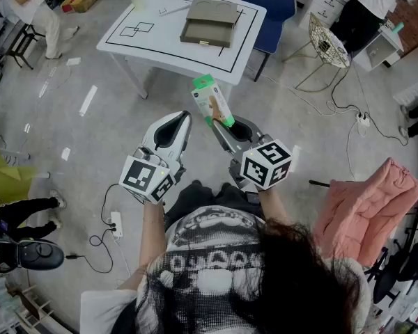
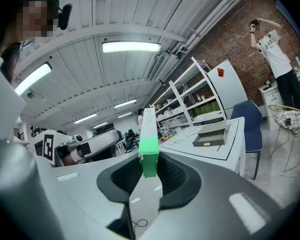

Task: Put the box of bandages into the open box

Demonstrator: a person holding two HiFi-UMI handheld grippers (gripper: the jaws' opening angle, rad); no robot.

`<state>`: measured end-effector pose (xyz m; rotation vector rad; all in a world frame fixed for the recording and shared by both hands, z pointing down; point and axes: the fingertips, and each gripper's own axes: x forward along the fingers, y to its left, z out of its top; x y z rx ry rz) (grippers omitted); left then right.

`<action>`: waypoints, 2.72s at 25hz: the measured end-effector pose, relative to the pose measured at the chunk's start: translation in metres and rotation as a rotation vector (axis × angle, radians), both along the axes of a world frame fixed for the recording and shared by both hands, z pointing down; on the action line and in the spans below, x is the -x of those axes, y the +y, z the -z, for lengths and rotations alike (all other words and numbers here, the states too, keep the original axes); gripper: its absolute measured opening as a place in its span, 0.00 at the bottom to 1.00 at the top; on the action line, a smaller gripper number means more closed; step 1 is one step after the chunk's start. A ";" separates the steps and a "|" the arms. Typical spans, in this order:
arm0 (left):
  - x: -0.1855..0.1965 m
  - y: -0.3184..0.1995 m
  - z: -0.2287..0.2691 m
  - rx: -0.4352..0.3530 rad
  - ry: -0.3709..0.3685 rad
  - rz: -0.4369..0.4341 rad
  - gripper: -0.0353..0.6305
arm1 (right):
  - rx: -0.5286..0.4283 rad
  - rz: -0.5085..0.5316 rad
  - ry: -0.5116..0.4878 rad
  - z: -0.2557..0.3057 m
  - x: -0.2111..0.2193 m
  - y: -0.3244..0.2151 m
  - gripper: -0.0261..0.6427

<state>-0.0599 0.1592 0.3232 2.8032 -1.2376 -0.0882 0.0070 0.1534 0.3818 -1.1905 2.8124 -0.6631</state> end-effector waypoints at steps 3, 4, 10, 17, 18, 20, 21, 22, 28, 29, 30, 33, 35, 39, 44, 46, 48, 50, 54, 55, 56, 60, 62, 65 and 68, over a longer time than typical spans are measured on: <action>0.005 0.000 -0.003 0.004 -0.019 0.007 0.05 | 0.005 -0.002 0.002 -0.002 0.003 -0.001 0.17; 0.007 0.000 -0.004 0.005 -0.025 0.008 0.05 | 0.007 -0.003 0.001 -0.002 0.004 -0.001 0.17; 0.022 -0.004 -0.003 0.006 -0.033 0.014 0.05 | 0.013 -0.003 -0.018 0.000 0.019 -0.005 0.17; 0.041 -0.005 -0.005 0.007 -0.051 -0.008 0.05 | 0.034 -0.015 -0.017 -0.005 0.040 -0.005 0.17; 0.043 -0.005 -0.006 0.008 -0.053 -0.015 0.05 | 0.038 -0.019 -0.017 -0.006 0.042 -0.005 0.17; 0.048 -0.003 -0.007 0.009 -0.060 -0.031 0.05 | 0.042 -0.029 -0.020 -0.008 0.048 -0.003 0.17; 0.051 -0.001 -0.007 0.009 -0.065 -0.039 0.05 | 0.042 -0.034 -0.020 -0.009 0.051 -0.002 0.17; 0.054 0.000 -0.007 0.008 -0.069 -0.048 0.05 | 0.041 -0.040 -0.019 -0.009 0.053 -0.001 0.17; 0.068 -0.004 -0.011 0.011 -0.059 -0.085 0.05 | 0.047 -0.107 0.004 -0.014 0.053 -0.002 0.17; 0.069 -0.004 -0.012 0.015 -0.055 -0.091 0.05 | 0.053 -0.116 0.008 -0.016 0.052 -0.001 0.17; 0.069 -0.005 -0.013 0.017 -0.050 -0.096 0.05 | 0.056 -0.122 0.013 -0.016 0.051 0.000 0.17; 0.068 -0.008 -0.013 0.018 -0.033 -0.108 0.05 | 0.059 -0.129 0.022 -0.016 0.051 -0.001 0.17; 0.066 -0.011 -0.016 0.023 -0.027 -0.117 0.05 | 0.065 -0.125 0.025 -0.018 0.053 -0.002 0.17; 0.062 -0.018 -0.023 0.038 -0.025 -0.127 0.05 | 0.081 -0.115 0.031 -0.025 0.055 -0.009 0.17; 0.061 -0.037 -0.029 0.055 -0.030 -0.110 0.05 | 0.094 -0.094 0.028 -0.031 0.053 -0.031 0.17; 0.062 -0.050 -0.031 0.062 -0.033 -0.101 0.05 | 0.097 -0.091 0.024 -0.033 0.051 -0.044 0.17; 0.060 -0.066 -0.032 0.063 -0.035 -0.090 0.05 | 0.098 -0.086 0.020 -0.034 0.048 -0.060 0.17; 0.056 -0.083 -0.033 0.064 -0.034 -0.082 0.05 | 0.098 -0.079 0.016 -0.036 0.043 -0.077 0.17; 0.039 -0.123 -0.033 0.065 -0.042 -0.079 0.05 | 0.107 -0.069 0.019 -0.039 0.027 -0.116 0.17; 0.035 -0.134 -0.032 0.064 -0.042 -0.077 0.05 | 0.110 -0.066 0.020 -0.039 0.023 -0.127 0.17; 0.031 -0.145 -0.032 0.064 -0.040 -0.074 0.05 | 0.113 -0.062 0.022 -0.040 0.019 -0.138 0.17; 0.011 -0.188 -0.029 0.064 -0.033 -0.057 0.05 | 0.124 -0.041 0.027 -0.043 0.001 -0.176 0.17; -0.001 -0.204 -0.030 0.068 -0.036 -0.055 0.05 | 0.131 -0.034 0.024 -0.044 -0.010 -0.192 0.17; -0.017 -0.225 -0.031 0.075 -0.046 -0.051 0.05 | 0.145 -0.024 0.018 -0.048 -0.024 -0.214 0.17; -0.029 -0.245 -0.030 0.076 -0.055 -0.038 0.05 | 0.153 -0.008 0.015 -0.051 -0.035 -0.234 0.17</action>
